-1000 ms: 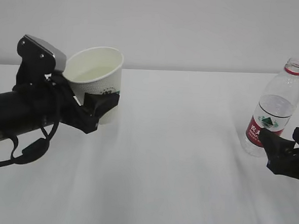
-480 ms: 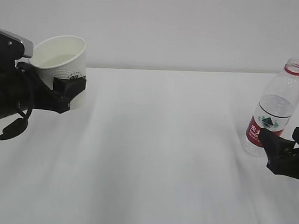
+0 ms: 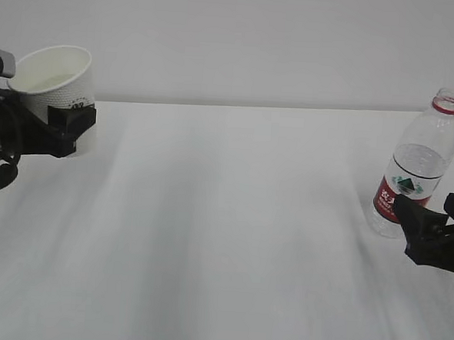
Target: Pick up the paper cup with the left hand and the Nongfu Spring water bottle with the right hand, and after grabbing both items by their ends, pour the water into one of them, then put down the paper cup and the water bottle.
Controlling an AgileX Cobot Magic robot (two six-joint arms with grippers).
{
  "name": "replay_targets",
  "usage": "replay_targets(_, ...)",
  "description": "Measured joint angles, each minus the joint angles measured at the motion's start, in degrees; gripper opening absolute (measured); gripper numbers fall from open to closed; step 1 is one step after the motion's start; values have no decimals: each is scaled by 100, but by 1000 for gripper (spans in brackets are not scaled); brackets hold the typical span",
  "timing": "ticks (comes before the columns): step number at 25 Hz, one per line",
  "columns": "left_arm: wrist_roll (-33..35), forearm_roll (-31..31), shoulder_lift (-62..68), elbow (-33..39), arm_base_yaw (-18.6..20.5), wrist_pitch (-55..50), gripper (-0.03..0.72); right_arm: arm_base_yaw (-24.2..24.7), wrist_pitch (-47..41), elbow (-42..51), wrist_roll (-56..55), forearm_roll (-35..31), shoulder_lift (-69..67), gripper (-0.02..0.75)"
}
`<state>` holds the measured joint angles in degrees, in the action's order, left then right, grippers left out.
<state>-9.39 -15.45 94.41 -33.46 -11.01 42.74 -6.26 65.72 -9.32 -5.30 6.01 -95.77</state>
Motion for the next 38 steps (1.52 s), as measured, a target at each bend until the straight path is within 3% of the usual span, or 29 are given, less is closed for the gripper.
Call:
replay_targets(17,9,289,0,0,851,0,519,0,0,0,0,0,0,594)
replay_targets(32,27,595,394,0,983,512,519,0,0,0,0,9,0,593)
replay_targets(38,435,917,552,0,983,585,519,0,0,0,0,9,0,593)
